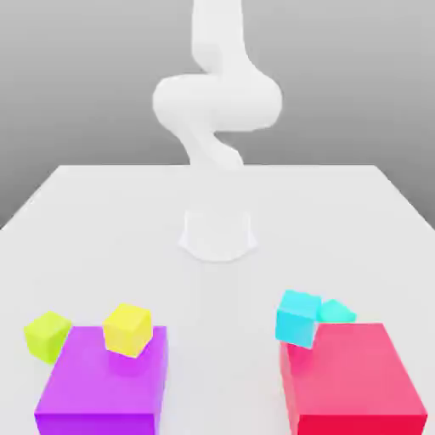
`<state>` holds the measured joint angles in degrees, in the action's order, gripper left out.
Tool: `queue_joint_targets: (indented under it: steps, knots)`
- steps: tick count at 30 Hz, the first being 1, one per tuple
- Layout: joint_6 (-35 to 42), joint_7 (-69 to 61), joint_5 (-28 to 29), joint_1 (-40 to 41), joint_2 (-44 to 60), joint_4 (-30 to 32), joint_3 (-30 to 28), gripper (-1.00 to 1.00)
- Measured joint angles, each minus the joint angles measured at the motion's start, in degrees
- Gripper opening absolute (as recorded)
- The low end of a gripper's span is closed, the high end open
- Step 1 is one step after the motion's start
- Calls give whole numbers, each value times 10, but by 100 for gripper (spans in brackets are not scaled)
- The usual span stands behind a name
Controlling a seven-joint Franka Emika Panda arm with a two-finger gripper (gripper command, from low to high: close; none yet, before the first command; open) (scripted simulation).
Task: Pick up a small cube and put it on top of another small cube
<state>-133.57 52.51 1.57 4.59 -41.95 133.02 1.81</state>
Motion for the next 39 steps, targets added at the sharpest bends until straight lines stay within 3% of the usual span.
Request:
queue_joint_targets:
  steps: [11, 22, 28, 34, 39]
  knots:
    - [-77, 299, 74, 184, 175, 54, 56, 0]
    - [-155, 576, 123, 306, 346, 108, 44, 0]
    - [-203, 688, 96, 360, 431, 140, 20, 0]
    - [-256, 745, 8, 388, 508, 167, 15, 0]
    - [-323, 757, 9, 387, 591, 155, 9, 0]
